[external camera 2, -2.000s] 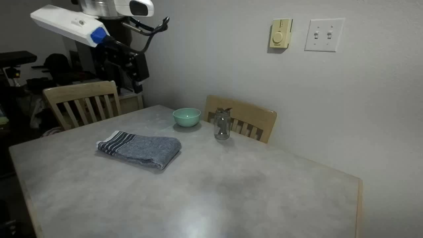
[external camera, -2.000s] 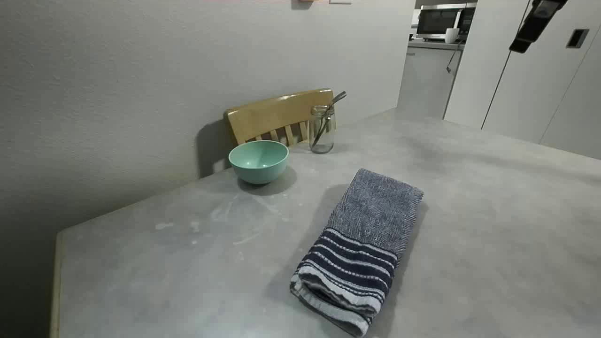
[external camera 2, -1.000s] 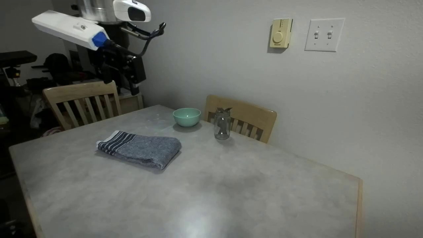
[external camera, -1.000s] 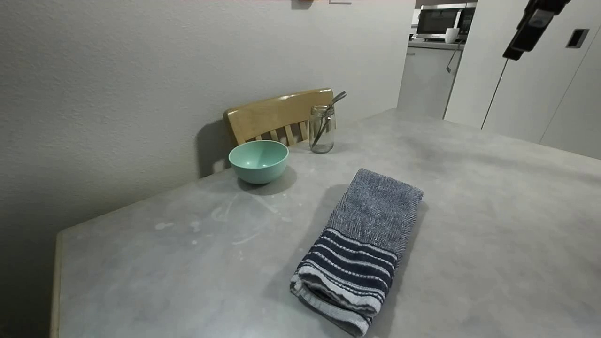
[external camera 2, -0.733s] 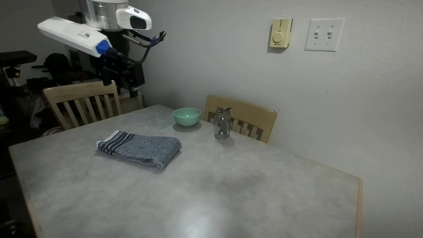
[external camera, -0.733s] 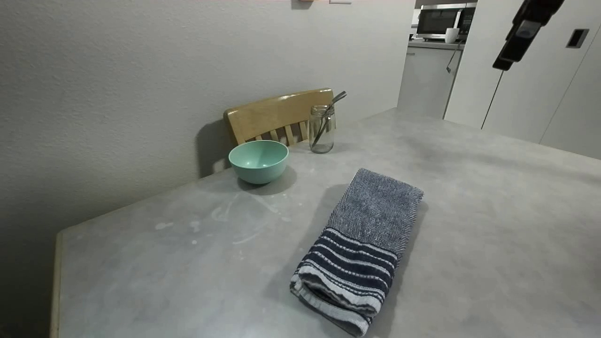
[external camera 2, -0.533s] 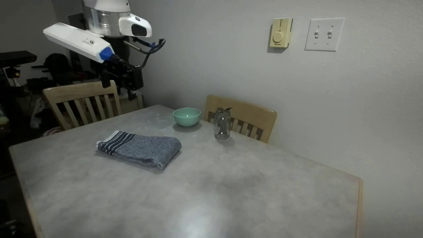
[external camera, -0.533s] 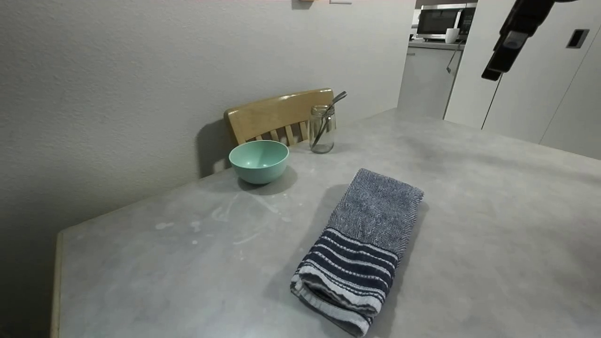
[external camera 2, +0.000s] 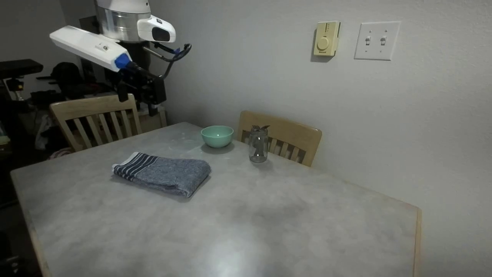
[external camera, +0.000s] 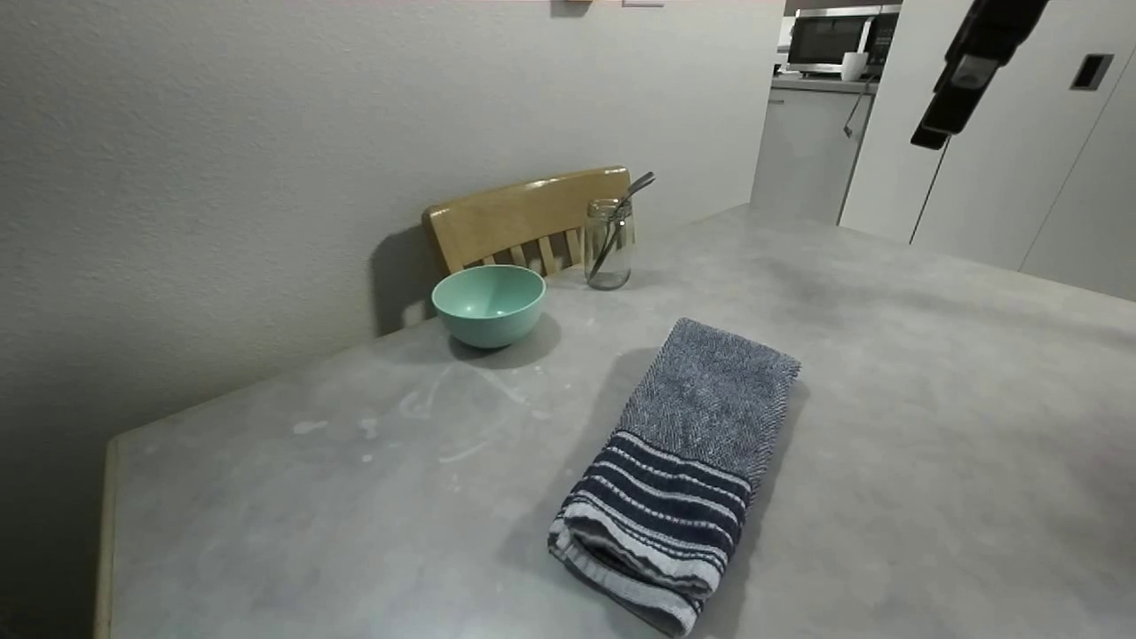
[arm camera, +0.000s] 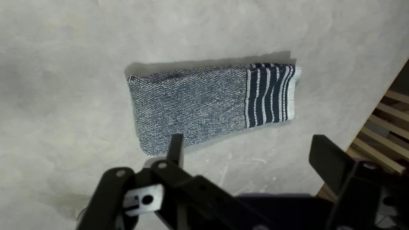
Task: Partially unfold the towel on the table
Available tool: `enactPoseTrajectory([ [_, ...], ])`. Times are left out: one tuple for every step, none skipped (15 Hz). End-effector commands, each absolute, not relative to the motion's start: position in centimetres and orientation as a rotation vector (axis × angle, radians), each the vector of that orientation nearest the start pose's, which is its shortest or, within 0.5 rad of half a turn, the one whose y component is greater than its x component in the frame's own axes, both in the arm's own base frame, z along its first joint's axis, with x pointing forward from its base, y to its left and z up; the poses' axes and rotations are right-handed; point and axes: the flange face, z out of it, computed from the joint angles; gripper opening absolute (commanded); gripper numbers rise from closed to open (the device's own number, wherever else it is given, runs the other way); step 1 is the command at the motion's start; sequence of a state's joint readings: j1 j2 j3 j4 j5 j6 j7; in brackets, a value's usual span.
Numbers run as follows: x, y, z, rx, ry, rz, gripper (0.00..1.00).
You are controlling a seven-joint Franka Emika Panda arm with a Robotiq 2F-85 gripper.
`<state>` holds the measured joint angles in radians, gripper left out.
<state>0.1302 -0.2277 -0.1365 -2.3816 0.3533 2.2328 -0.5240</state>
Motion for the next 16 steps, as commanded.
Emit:
enactPoseTrajectory([
  [48.9, 3.4, 41.2, -2.833, -0.518, -0.174, 1.00],
  [49.6, 4.8, 40.7, -2.830, -0.562, -0.168, 1.00],
  [50.2, 6.2, 40.2, -2.833, -0.591, -0.161, 1.00],
  [50.9, 8.0, 39.7, -2.836, -0.634, -0.142, 1.00],
  [51.5, 9.5, 39.0, -2.837, -0.691, -0.120, 1.00],
  [52.3, 11.2, 38.2, -2.841, -0.746, -0.103, 1.00],
  [53.0, 12.5, 37.6, -2.847, -0.799, -0.075, 1.00],
  [53.7, 13.7, 36.9, -2.847, -0.851, -0.059, 1.00],
  [54.5, 14.7, 36.1, -2.858, -0.873, -0.046, 1.00],
  [55.3, 15.5, 35.4, -2.863, -0.888, -0.042, 1.00],
  [55.9, 16.0, 35.3, -2.804, -0.918, -0.053, 1.00],
  [53.8, 15.4, 36.0, -2.843, -0.879, -0.042, 1.00],
  [54.5, 16.0, 35.5, -2.831, -0.894, -0.038, 1.00],
  [55.1, 16.3, 35.1, -2.826, -0.901, -0.036, 1.00],
  [55.4, 16.3, 35.0, -2.823, -0.904, -0.035, 1.00],
  [55.5, 16.3, 35.0, -2.823, -0.904, -0.037, 1.00],
])
